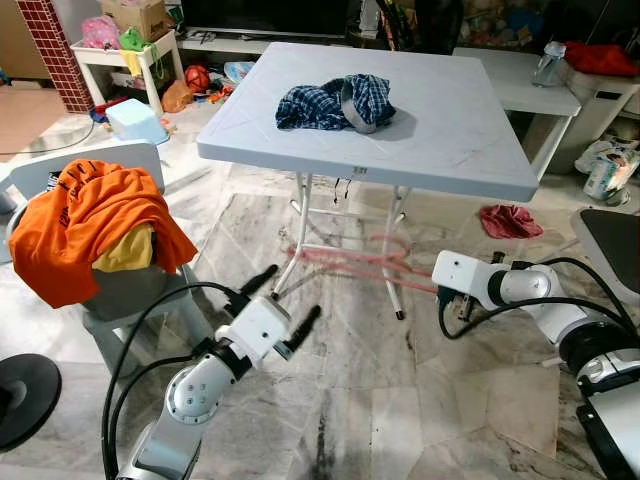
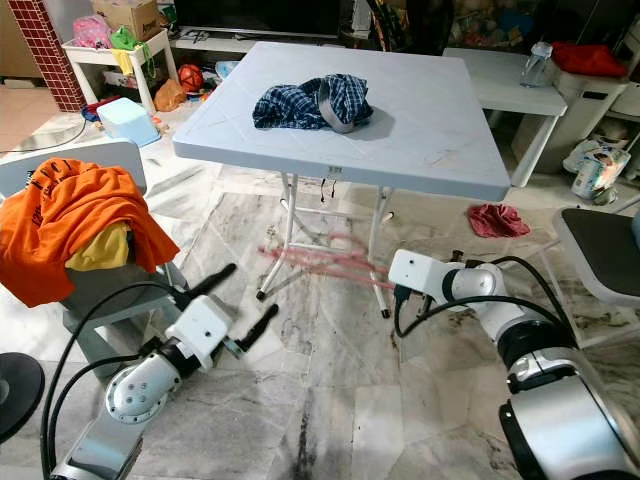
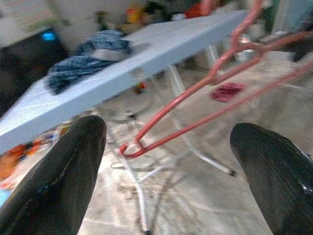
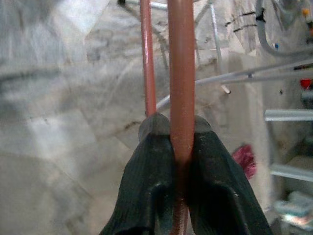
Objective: Hang hanger
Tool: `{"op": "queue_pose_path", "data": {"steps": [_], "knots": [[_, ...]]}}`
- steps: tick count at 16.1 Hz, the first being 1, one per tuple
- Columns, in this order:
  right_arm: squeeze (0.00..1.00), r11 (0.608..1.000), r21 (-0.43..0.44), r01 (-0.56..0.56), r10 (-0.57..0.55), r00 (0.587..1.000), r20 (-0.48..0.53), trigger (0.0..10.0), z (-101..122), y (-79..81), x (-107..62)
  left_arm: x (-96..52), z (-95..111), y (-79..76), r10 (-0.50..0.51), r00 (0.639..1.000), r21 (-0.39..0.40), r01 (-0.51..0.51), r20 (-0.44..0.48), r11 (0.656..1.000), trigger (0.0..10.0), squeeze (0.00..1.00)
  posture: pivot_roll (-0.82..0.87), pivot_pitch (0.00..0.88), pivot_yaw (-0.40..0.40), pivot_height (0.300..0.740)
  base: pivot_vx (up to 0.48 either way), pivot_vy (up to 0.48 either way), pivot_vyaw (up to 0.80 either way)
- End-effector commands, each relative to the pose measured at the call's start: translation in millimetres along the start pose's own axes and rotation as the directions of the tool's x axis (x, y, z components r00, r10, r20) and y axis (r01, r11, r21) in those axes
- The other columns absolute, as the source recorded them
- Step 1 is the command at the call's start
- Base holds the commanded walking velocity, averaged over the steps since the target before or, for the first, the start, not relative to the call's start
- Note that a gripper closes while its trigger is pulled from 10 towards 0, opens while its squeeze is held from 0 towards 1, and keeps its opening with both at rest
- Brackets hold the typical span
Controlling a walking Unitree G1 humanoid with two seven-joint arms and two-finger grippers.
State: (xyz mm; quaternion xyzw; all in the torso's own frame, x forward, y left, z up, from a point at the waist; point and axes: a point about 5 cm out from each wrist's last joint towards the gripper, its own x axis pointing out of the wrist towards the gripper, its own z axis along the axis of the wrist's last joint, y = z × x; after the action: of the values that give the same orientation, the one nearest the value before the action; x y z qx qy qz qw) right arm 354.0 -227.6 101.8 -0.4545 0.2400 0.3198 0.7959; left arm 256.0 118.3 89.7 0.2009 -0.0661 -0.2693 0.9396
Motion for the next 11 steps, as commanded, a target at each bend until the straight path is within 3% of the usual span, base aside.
{"op": "queue_pose_path", "data": {"steps": [1, 2, 3, 4, 5, 6, 7, 8, 9, 10, 11], "knots": [[0.0, 0.99, 0.141, 0.029, -0.034, 0.999, 0.03, 0.0, -1.2, 1.1, 1.5, -0.7, 0.5, 6.9, 0.09, 0.996, -0.003, -0.09, -0.011, 0.996, 10.0, 1.0, -0.04, 0.0, -0.074, 0.74, 0.0, 0.0, 0.0], [0.0, 0.95, 0.31, 0.026, -0.055, 0.995, 0.086, 0.0, 2.7, 6.3, 6.0, -2.1, -4.2, 8.9, 0.173, 0.984, -0.052, -0.175, -0.047, 0.983, 10.0, 1.0, -0.05, 0.0, -0.074, 0.74, 0.0, 0.0, 0.0], [0.0, 0.908, 0.418, 0.016, -0.076, 0.989, 0.128, 0.0, 5.2, 13.1, 9.7, -4.5, -8.9, 6.8, 0.2, 0.976, -0.105, -0.208, -0.082, 0.972, 10.0, 1.0, -0.05, 0.0, -0.071, 0.74, 0.0, 0.0, 0.0], [0.0, 0.88, 0.475, 0.019, -0.097, 0.986, 0.139, 4.0, 5.0, 17.3, 11.5, -6.5, -11.7, 5.3, 0.224, 0.969, -0.132, -0.237, -0.103, 0.962, 10.0, 1.0, -0.05, 0.0, -0.07, 0.74, 0.0, 0.0, 0.0], [0.0, 0.846, 0.532, 0.023, -0.12, 0.982, 0.148, 3.9, 3.7, 23.1, 13.0, -8.8, -14.7, 4.5, 0.264, 0.956, -0.172, -0.284, -0.129, 0.943, 10.0, 1.0, -0.05, 0.0, -0.069, 0.74, 0.0, 0.0, 0.0], [0.0, 0.77, 0.637, 0.031, -0.163, 0.975, 0.149, 10.0, 1.5, 29.4, 14.5, -12.5, -18.6, 5.9, 0.321, 0.932, -0.217, -0.352, -0.165, 0.91, 10.0, 1.0, -0.05, 0.0, -0.066, 0.74, 0.0, 0.0, 0.0], [0.0, 0.747, 0.663, 0.043, -0.188, 0.971, 0.148, 10.0, 0.9, 31.8, 14.2, -15.1, -20.7, 8.0, 0.355, 0.916, -0.234, -0.392, -0.185, 0.89, 10.0, 1.0, -0.05, 0.0, -0.065, 0.74, 0.0, 0.0, 0.0], [0.0, 0.689, 0.72, 0.082, -0.258, 0.956, 0.138, 10.0, 0.1, 36.2, 13.4, -20.2, -26.6, 12.3, 0.413, 0.879, -0.266, -0.468, -0.24, 0.843, 10.0, 1.0, -0.05, 0.0, -0.063, 0.74, 0.0, 0.0, 0.0], [0.0, 0.661, 0.745, 0.093, -0.282, 0.95, 0.132, 10.0, -0.2, 37.7, 13.1, -21.4, -28.2, 13.0, 0.423, 0.87, -0.274, -0.484, -0.254, 0.831, 10.0, 1.0, -0.05, 0.0, -0.063, 0.74, 0.0, 0.0, 0.0], [0.0, 0.605, 0.791, 0.093, -0.335, 0.931, 0.147, 10.0, 2.9, 42.9, 12.9, -23.3, -31.1, 13.8, 0.425, 0.863, -0.279, -0.494, -0.274, 0.824, 10.0, 0.0, -0.05, 0.0, -0.063, 0.74, 0.0, 0.0, 0.0], [0.0, 0.581, 0.809, 0.085, -0.35, 0.924, 0.154, 10.0, 5.3, 45.8, 13.0, -23.6, -31.7, 14.0, 0.423, 0.863, -0.279, -0.493, -0.277, 0.824, 10.0, 0.0, -0.04, 0.0, -0.063, 0.74, 0.0, 0.0, 0.0]]}}
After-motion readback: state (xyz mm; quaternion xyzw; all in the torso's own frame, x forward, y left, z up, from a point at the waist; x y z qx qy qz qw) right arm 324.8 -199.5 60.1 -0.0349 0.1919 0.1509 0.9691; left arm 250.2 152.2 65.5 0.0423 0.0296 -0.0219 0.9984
